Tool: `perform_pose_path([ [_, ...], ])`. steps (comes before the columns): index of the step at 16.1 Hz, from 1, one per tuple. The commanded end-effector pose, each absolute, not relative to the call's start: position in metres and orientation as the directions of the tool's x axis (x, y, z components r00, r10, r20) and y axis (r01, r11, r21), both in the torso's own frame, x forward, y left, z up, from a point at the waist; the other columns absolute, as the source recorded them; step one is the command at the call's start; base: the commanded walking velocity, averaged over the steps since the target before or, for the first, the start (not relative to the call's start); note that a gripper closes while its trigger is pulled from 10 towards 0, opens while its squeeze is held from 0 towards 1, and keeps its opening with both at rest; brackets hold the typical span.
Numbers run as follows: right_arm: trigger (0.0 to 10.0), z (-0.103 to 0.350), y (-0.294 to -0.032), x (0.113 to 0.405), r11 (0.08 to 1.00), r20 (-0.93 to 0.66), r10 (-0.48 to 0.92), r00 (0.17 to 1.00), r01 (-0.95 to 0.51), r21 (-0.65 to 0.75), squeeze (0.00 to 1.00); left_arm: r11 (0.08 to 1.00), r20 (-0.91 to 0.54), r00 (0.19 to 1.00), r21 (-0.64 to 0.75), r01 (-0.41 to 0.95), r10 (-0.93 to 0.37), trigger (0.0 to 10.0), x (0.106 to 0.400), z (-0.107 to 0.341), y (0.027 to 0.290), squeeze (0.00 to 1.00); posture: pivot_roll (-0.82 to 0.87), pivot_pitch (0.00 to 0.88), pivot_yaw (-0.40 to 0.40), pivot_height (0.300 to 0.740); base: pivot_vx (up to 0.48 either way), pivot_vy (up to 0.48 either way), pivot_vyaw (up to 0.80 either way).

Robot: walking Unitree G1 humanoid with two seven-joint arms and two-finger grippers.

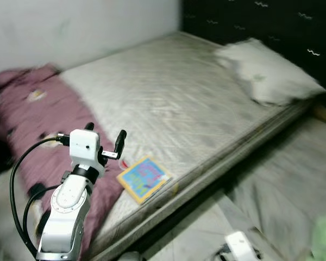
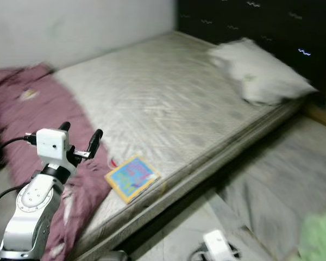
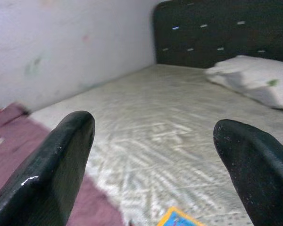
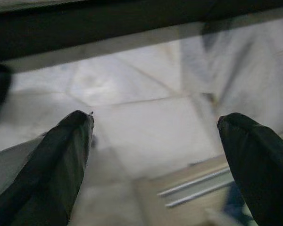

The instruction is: Clean up the room

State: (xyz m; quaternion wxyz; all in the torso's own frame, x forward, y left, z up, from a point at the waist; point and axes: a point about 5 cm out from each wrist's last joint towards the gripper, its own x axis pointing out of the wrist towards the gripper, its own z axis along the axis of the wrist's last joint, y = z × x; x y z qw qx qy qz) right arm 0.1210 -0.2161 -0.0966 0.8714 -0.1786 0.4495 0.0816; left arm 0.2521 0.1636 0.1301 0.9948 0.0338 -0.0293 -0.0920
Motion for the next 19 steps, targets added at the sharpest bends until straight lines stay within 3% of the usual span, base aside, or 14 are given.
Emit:
perform_pose_path([
  [1,10.0,-0.094,-0.205,0.131,0.931,-0.776,0.015,0.631,-0.292,-0.219,0.0,0.983,0.045,0.984,0.084,0.166,-0.17,10.0,0.253,0.13,0.169,0.0,0.0,0.0,0.013,0.74,0.0,0.0,0.79],
  [4,10.0,-0.084,-0.215,0.14,0.953,-0.702,0.002,0.712,-0.214,-0.215,0.0,0.983,0.046,0.985,0.083,0.163,-0.168,10.0,0.253,0.131,0.17,0.0,0.01,0.0,0.01,0.74,0.0,0.0,0.75],
  [7,10.0,-0.063,-0.24,0.151,0.967,-0.55,-0.012,0.835,-0.13,-0.218,0.0,0.984,0.046,0.986,0.082,0.158,-0.162,10.0,0.254,0.131,0.171,0.0,0.0,0.0,0.013,0.74,0.0,0.0,0.0],
  [8,10.0,-0.014,-0.267,0.234,0.973,-0.436,-0.037,0.899,-0.068,-0.223,0.0,0.984,0.046,0.986,0.082,0.157,-0.161,10.0,0.255,0.131,0.171,0.0,0.0,0.0,0.015,0.74,0.0,0.0,0.0],
  [10,10.0,0.024,-0.271,0.275,0.979,-0.315,-0.018,0.949,-0.048,-0.2,0.0,0.984,0.055,0.986,0.087,0.153,-0.158,10.0,0.257,0.133,0.172,0.0,-0.01,0.0,0.018,0.74,0.0,0.0,0.0],
  [14,10.0,0.047,-0.25,0.283,0.99,-0.157,0.071,0.985,-0.089,-0.113,0.0,0.984,0.069,0.985,0.091,0.153,-0.159,10.0,0.263,0.135,0.172,0.0,-0.03,0.0,0.027,0.74,0.0,0.0,0.8],
  [19,10.0,0.07,-0.229,0.268,0.98,-0.064,0.158,0.985,-0.165,-0.113,0.0,0.983,0.074,0.984,0.095,0.154,-0.162,10.0,0.267,0.135,0.172,0.0,-0.04,0.0,0.028,0.74,0.0,0.0,0.8],
])
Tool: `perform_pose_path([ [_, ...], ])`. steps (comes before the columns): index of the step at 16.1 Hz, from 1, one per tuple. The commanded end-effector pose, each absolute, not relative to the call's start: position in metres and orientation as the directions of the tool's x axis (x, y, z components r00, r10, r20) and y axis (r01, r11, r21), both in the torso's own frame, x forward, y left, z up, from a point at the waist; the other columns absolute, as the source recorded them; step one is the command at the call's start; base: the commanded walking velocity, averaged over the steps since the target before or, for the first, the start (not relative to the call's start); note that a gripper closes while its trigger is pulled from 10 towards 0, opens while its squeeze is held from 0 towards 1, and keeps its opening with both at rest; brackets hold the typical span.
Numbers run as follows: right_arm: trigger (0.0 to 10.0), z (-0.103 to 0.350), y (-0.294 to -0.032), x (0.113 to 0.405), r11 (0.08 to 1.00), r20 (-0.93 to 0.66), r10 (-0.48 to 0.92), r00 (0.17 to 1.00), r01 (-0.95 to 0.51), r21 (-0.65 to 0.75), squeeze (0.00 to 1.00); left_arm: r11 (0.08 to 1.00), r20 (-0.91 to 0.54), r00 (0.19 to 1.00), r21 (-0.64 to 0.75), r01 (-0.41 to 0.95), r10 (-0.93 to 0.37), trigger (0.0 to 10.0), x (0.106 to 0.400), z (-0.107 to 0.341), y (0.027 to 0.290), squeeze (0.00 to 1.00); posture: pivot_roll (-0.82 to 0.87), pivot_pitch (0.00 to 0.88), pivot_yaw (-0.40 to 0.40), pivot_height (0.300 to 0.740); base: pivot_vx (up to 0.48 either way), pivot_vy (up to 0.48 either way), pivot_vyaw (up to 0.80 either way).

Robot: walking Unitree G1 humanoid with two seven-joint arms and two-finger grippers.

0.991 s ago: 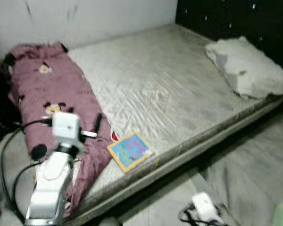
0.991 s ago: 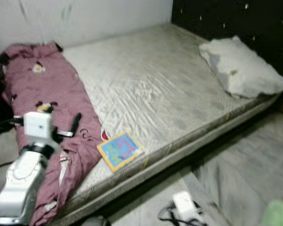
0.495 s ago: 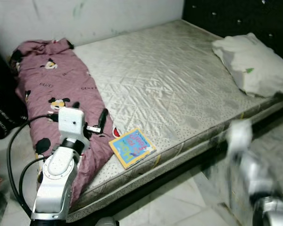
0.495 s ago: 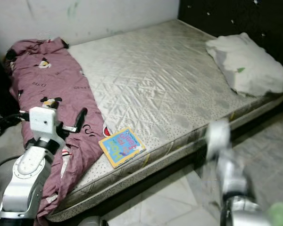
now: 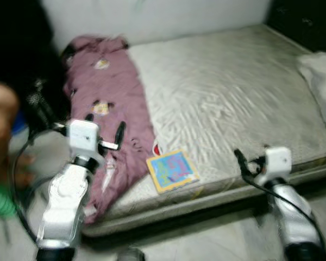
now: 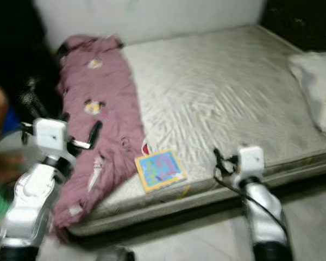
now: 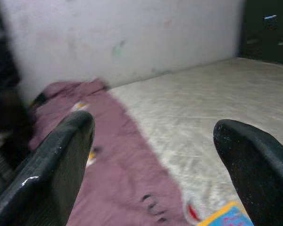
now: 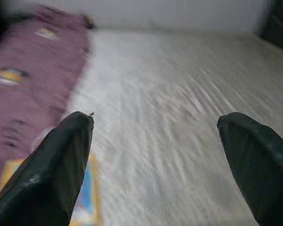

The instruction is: Clean up the room

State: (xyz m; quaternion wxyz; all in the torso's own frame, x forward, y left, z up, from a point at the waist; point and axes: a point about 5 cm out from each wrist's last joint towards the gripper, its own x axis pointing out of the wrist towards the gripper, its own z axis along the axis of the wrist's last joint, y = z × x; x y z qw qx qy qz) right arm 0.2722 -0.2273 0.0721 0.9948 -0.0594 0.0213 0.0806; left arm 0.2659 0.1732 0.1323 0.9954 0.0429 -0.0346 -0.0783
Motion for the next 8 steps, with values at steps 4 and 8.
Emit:
perform_pose_path([
  [4,10.0,0.094,-0.201,0.268,0.979,-0.002,0.191,0.982,-0.191,-0.072,0.0,0.986,0.094,0.985,0.098,0.136,-0.145,10.0,0.272,0.137,0.173,0.0,-0.04,0.0,0.026,0.74,0.0,0.0,0.3],
  [8,10.0,0.108,-0.181,0.272,0.974,0.042,0.22,0.975,-0.218,-0.058,0.0,0.989,0.107,0.985,0.084,0.124,-0.133,10.0,0.275,0.139,0.172,0.0,-0.04,0.0,0.019,0.74,0.0,0.0,0.0],
])
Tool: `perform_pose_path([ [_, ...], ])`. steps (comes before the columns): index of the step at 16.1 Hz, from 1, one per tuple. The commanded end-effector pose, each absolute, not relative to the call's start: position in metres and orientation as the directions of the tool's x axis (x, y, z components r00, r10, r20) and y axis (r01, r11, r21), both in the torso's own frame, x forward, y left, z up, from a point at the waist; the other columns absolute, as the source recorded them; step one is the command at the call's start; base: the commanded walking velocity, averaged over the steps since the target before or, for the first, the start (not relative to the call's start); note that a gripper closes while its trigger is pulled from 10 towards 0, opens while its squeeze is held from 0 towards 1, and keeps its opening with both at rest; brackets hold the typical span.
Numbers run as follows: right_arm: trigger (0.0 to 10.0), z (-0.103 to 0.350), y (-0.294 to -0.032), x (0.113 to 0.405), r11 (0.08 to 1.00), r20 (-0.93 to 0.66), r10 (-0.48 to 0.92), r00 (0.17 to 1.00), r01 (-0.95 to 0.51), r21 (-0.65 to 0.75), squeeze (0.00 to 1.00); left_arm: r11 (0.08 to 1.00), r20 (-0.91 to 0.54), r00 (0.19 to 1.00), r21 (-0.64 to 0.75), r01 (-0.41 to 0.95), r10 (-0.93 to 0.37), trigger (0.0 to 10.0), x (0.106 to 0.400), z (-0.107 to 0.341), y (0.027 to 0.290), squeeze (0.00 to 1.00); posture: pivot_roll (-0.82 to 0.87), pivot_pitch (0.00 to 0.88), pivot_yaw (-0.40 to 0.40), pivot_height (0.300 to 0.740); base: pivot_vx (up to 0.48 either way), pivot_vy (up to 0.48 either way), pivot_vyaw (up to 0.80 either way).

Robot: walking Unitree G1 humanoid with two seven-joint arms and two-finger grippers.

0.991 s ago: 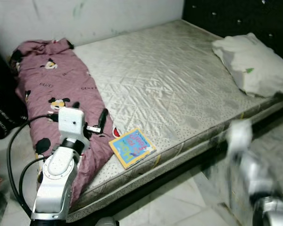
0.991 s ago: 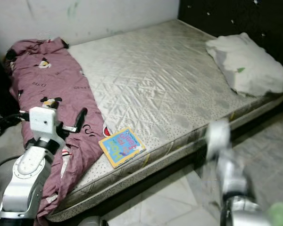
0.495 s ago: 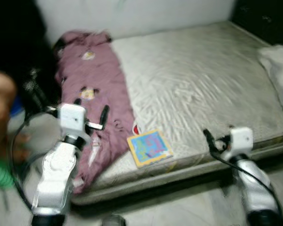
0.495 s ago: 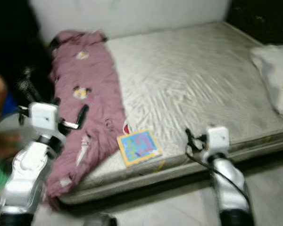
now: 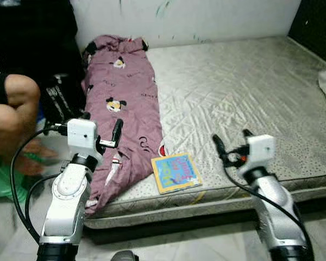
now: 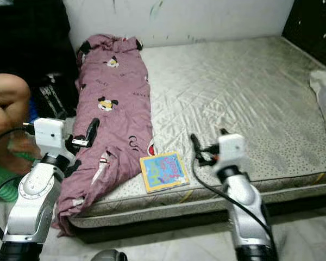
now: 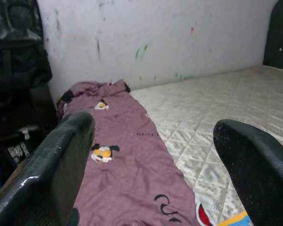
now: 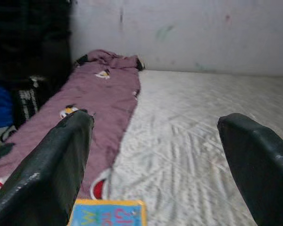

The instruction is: Clean up the room

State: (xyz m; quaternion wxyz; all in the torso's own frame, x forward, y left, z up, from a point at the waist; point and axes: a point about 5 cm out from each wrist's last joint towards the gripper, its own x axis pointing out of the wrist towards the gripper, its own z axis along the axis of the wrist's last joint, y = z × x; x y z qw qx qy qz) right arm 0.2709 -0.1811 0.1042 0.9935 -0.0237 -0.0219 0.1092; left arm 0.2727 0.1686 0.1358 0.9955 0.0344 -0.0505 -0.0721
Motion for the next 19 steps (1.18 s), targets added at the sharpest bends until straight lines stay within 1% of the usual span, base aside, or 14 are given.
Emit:
perform_pose_path([
  [1,10.0,0.108,-0.18,0.274,0.977,0.04,0.211,0.977,-0.209,-0.048,0.0,0.99,0.108,0.987,0.089,0.112,-0.121,10.0,0.277,0.138,0.173,0.0,-0.03,0.0,0.014,0.74,0.0,0.0,0.0],
  [3,10.0,0.109,-0.172,0.277,0.975,0.042,0.218,0.975,-0.217,-0.04,0.0,0.995,0.119,0.99,0.07,0.073,-0.081,10.0,0.276,0.138,0.176,0.0,-0.03,0.0,0.028,0.74,0.0,0.0,0.0],
  [5,10.0,0.111,-0.166,0.277,0.974,0.041,0.225,0.974,-0.224,-0.038,0.0,0.996,0.122,0.99,0.068,0.063,-0.071,10.0,0.272,0.139,0.177,0.0,-0.02,0.0,0.053,0.74,0.0,0.0,0.0],
  [7,10.0,0.114,-0.153,0.278,0.973,0.046,0.231,0.972,-0.231,-0.014,0.0,0.996,0.093,0.994,0.065,0.053,-0.059,10.0,0.263,0.133,0.179,0.0,-0.02,0.0,0.048,0.74,0.0,0.0,0.0],
  [8,10.0,0.113,-0.139,0.28,0.966,0.041,0.258,0.965,-0.258,0.016,0.0,0.994,0.067,0.994,0.074,0.077,-0.082,10.0,0.259,0.127,0.174,0.0,-0.01,0.0,0.041,0.74,0.0,0.0,0.0],
  [9,10.0,0.112,-0.131,0.276,0.958,0.032,0.285,0.958,-0.286,0.021,0.0,0.994,0.051,0.995,0.069,0.081,-0.085,10.0,0.252,0.125,0.173,0.0,0.0,0.008,0.039,0.74,0.0,0.0,0.74],
  [10,10.0,0.109,-0.126,0.264,0.952,0.026,0.301,0.953,-0.302,0.04,0.0,0.994,0.033,0.995,0.056,0.09,-0.092,10.0,0.238,0.121,0.172,0.0,0.01,0.016,0.028,0.74,0.0,0.0,0.8],
  [11,10.0,0.105,-0.123,0.26,0.949,0.008,0.313,0.95,-0.313,0.051,0.0,0.993,0.007,0.995,0.054,0.1,-0.101,10.0,0.233,0.114,0.171,0.0,0.01,0.018,0.027,0.74,0.0,0.0,0.76],
  [13,10.0,0.074,-0.127,0.24,0.947,-0.088,0.322,0.943,-0.319,0.042,0.0,0.99,-0.061,0.993,0.089,0.11,-0.104,10.0,0.222,0.086,0.173,0.0,0.01,0.0,0.02,0.74,0.0,0.0,0.0],
  [14,10.0,0.072,-0.128,0.239,0.948,-0.096,0.319,0.943,-0.317,0.034,0.0,0.989,-0.067,0.993,0.102,0.109,-0.102,10.0,0.224,0.084,0.173,0.0,0.01,0.0,0.02,0.74,0.0,0.0,0.0],
  [15,10.0,0.059,-0.136,0.237,0.954,-0.131,0.298,0.946,-0.298,0.021,0.0,0.987,-0.085,0.991,0.113,0.11,-0.101,10.0,0.227,0.074,0.172,0.0,0.02,0.0,0.029,0.74,0.0,0.0,0.0],
  [17,10.0,0.06,-0.145,0.238,0.97,-0.144,0.243,0.959,-0.245,0.007,0.0,0.988,-0.105,0.99,0.113,0.107,-0.095,10.0,0.222,0.077,0.176,0.0,0.02,0.0,0.04,0.74,0.0,0.0,0.0],
  [18,10.0,0.069,-0.144,0.238,0.974,-0.117,0.226,0.967,-0.223,0.038,0.0,0.988,-0.114,0.989,0.106,0.11,-0.098,10.0,0.216,0.079,0.177,0.0,0.01,0.0,0.041,0.74,0.0,0.0,0.0],
  [19,10.0,0.08,-0.142,0.242,0.975,-0.094,0.223,0.97,-0.219,0.047,0.0,0.988,-0.102,0.99,0.11,0.112,-0.101,10.0,0.217,0.087,0.178,0.0,0.01,0.0,0.045,0.74,0.0,0.0,0.0],
])
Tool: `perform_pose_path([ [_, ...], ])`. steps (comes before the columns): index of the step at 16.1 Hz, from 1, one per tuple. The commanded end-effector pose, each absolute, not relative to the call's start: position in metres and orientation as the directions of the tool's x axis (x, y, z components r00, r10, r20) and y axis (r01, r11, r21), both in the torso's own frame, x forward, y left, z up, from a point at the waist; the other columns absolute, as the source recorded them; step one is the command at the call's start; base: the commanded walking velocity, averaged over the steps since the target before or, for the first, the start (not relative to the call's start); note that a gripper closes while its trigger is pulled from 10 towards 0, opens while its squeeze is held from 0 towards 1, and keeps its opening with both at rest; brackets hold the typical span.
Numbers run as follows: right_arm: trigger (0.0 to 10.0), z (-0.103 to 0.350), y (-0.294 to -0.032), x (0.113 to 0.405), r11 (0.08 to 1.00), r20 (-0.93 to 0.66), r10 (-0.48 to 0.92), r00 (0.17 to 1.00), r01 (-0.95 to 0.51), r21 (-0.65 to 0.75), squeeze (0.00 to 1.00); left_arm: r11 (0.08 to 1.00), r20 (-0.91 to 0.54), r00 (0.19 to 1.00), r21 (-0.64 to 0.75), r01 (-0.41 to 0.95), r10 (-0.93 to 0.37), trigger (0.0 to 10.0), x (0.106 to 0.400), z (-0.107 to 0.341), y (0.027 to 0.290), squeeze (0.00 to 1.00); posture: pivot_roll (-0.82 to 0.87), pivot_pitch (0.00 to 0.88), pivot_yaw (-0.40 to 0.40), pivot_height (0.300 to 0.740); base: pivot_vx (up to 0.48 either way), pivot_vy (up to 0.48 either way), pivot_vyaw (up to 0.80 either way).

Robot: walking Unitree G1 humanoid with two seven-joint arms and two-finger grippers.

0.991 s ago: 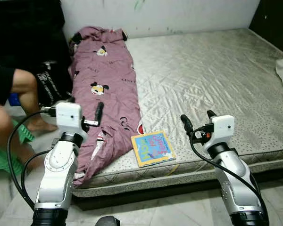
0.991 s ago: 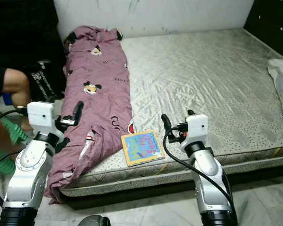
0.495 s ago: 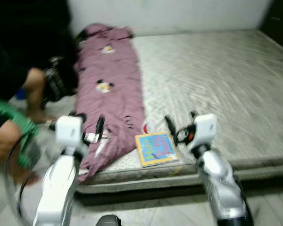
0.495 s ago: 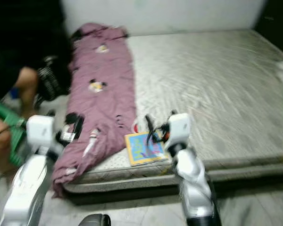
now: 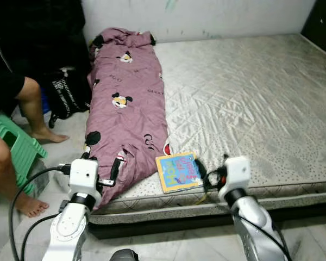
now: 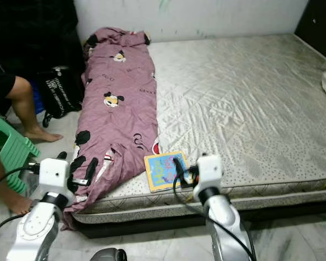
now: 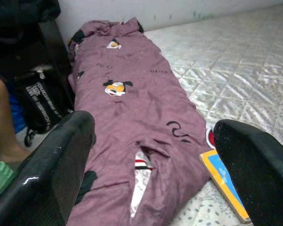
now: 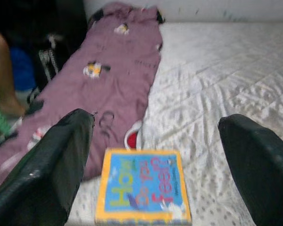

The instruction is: Clean up the room

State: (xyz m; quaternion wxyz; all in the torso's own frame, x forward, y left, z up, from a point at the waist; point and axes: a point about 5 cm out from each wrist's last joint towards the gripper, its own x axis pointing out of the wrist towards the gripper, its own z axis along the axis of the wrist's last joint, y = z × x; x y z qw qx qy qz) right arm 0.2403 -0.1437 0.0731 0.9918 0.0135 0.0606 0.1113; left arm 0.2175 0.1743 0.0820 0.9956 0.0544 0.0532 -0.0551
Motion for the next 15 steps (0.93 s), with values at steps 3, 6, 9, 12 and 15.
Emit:
perform_pose_path([
  [3,10.0,0.105,-0.133,0.277,0.974,0.008,0.224,0.975,-0.224,0.039,0.0,0.984,0.002,0.989,0.107,0.146,-0.147,10.0,0.261,0.108,0.169,0.0,0.03,0.0,0.024,0.74,0.0,0.0,0.0],
  [6,10.0,0.099,-0.142,0.281,0.984,0.002,0.177,0.984,-0.177,0.013,0.0,0.998,0.048,0.999,0.06,0.022,-0.024,10.0,0.27,0.109,0.181,0.0,0.02,0.0,0.008,0.74,0.0,0.0,0.0],
  [9,10.0,0.113,-0.136,0.299,0.98,0.034,0.195,0.98,-0.196,0.032,0.0,1.0,0.076,0.997,0.015,0.002,-0.003,10.0,0.289,0.116,0.171,0.0,0.01,0.0,0.007,0.74,0.0,0.0,0.0],
  [12,10.0,0.128,-0.137,0.31,0.984,0.113,0.175,0.978,-0.176,0.005,0.0,0.999,0.131,0.991,0.033,0.027,-0.031,10.0,0.301,0.128,0.165,0.0,0.01,0.0,0.031,0.74,0.0,0.0,0.0],
  [15,10.0,0.134,-0.137,0.316,0.986,0.133,0.159,0.978,-0.164,0.027,0.0,0.999,0.142,0.99,0.032,-0.028,0.023,10.0,0.308,0.13,0.18,0.0,0.01,0.0,0.033,0.74,0.0,0.0,0.0],
])
